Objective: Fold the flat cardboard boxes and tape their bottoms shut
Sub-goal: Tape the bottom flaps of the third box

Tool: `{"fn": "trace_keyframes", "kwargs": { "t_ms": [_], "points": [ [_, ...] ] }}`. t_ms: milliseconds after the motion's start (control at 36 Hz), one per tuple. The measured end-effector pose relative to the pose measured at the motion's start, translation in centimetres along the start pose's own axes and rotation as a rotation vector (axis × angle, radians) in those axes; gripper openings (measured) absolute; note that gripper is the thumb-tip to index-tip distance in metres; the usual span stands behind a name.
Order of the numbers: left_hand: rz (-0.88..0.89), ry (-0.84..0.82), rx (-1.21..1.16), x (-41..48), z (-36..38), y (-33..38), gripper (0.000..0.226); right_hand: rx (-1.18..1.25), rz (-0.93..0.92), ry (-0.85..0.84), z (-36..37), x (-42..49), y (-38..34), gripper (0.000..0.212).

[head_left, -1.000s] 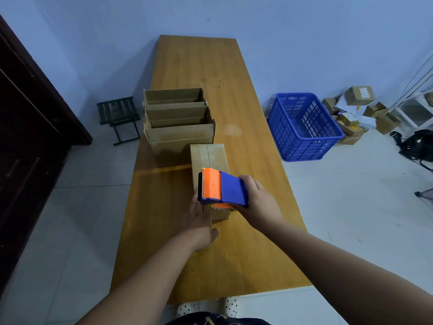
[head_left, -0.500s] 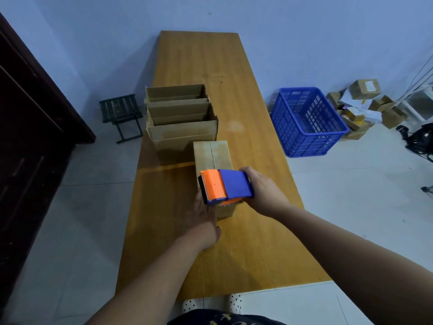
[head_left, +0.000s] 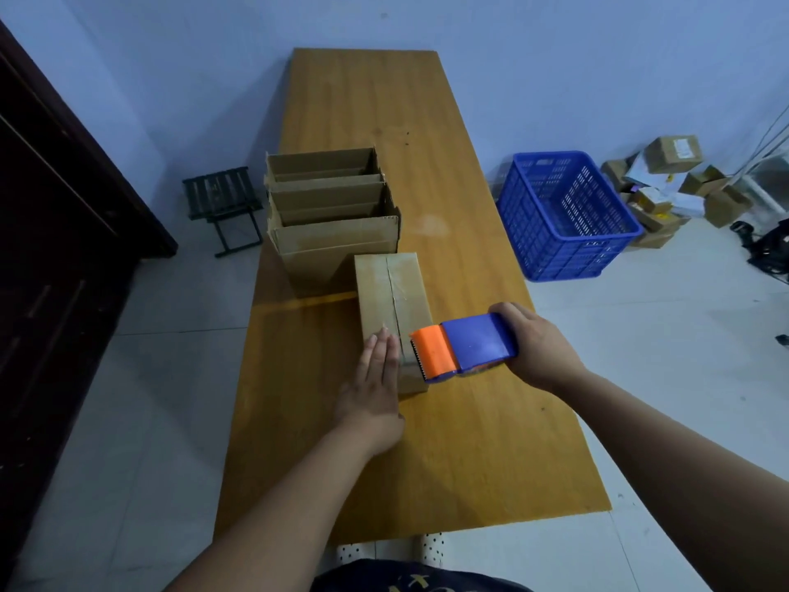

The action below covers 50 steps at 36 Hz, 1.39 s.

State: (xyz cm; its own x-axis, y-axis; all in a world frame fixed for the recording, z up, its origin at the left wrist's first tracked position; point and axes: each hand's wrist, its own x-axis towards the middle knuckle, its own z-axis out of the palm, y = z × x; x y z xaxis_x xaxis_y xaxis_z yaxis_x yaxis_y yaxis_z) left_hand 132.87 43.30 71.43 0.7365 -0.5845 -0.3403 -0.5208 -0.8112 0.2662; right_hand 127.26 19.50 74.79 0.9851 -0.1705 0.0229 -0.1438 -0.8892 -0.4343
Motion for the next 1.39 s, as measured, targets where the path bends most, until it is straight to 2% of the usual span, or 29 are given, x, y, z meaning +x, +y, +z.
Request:
{"fn": "trace_keyframes", "kwargs": {
  "t_ms": [167,278,444,583,750,833,889,1000,1194,1306,1389],
  "points": [
    [0.019,-0.004,-0.018,-0.1,-0.2,-0.2,0.107,0.058,0.052,0.002,1.3,-0.1,0.7,0.042],
    [0.031,0.009,-0.007,-0.1,0.0,-0.3,0.111,0.111,0.130,-0.051,2.6,-0.7,1.6,0.041],
    [0.010,-0.047,0.029,0.1,-0.1,-0.2,0.111,0.132,0.155,-0.115,4.1,-1.4,2.2,0.051],
    [0.006,-0.069,0.059,0.1,-0.4,0.1,0.106,0.148,0.226,-0.107,5.1,-1.4,2.2,0.066],
    [0.017,-0.072,0.072,0.3,-0.1,-0.2,0.104,0.172,0.332,-0.145,4.9,-0.9,1.4,0.074],
    [0.020,-0.068,0.065,0.3,-0.2,-0.2,0.106,0.156,0.330,-0.211,4.3,-0.8,1.7,0.079],
    [0.026,-0.069,0.059,0.3,-0.2,-0.2,0.108,0.134,0.315,-0.242,4.0,-0.9,1.7,0.090],
    [0.012,-0.062,0.060,0.4,-0.1,-0.1,0.108,0.072,0.299,-0.212,3.6,-0.6,0.2,0.102],
    [-0.003,-0.049,0.049,0.3,-0.2,0.2,0.106,-0.306,0.162,-0.109,3.6,-0.4,-1.8,0.071],
    [-0.017,-0.041,0.064,0.3,-0.2,0.3,0.105,-0.230,0.158,-0.102,3.5,-0.2,-1.1,0.053],
    [-0.022,-0.034,0.072,0.2,-0.2,0.3,0.105,-0.095,0.143,-0.105,3.4,-0.2,0.0,0.049]
  ]
}}
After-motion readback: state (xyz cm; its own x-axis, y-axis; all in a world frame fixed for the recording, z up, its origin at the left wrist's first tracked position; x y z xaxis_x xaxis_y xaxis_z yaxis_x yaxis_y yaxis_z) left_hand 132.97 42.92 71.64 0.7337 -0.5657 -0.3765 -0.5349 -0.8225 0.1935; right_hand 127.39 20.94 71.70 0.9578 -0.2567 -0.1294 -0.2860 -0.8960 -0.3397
